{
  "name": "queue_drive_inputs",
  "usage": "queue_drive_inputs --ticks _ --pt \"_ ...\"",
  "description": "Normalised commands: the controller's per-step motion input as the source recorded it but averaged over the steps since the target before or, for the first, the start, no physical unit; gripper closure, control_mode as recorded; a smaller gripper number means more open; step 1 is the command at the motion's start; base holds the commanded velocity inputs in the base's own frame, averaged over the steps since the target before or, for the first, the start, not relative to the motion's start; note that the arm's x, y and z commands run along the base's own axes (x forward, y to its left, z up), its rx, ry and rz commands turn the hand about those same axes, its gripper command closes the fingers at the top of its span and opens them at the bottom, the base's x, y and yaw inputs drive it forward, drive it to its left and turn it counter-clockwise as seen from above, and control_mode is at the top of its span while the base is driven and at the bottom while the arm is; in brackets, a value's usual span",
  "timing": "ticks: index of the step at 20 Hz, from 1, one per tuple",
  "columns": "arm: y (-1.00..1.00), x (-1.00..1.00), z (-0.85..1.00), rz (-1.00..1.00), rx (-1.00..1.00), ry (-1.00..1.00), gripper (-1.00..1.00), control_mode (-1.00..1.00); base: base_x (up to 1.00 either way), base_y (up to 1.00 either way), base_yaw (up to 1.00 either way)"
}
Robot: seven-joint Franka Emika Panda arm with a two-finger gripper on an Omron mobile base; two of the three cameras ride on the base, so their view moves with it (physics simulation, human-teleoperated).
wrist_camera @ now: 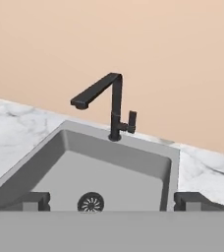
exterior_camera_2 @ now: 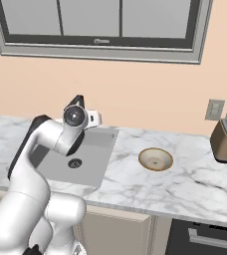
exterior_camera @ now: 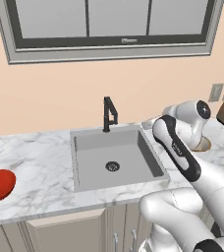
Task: Rinse each bowl for a few seconds and place them down in the sink or on the counter.
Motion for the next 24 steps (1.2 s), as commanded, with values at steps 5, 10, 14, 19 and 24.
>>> queue_drive_inputs --ticks 5,10,14,19,24 --pt "0.00 0.14 -0.12 0.05 0.00 -0.10 -1.00 -1.00 0.00 0.00 0.00" --pt "0.01 0.18 -0.17 0.07 0.01 -0.07 -1.00 -1.00 0.00 0.00 0.00" --pt "0.00 0.17 -0.13 0.07 0.03 -0.04 -1.00 -1.00 0.00 0.00 0.00" --pt "0.00 0.15 -0.10 0.07 0.05 -0.05 -1.00 -1.00 0.00 0.00 0.00" --pt "0.01 0.17 -0.06 0.06 0.04 -0.01 -1.00 -1.00 0.00 0.00 0.00"
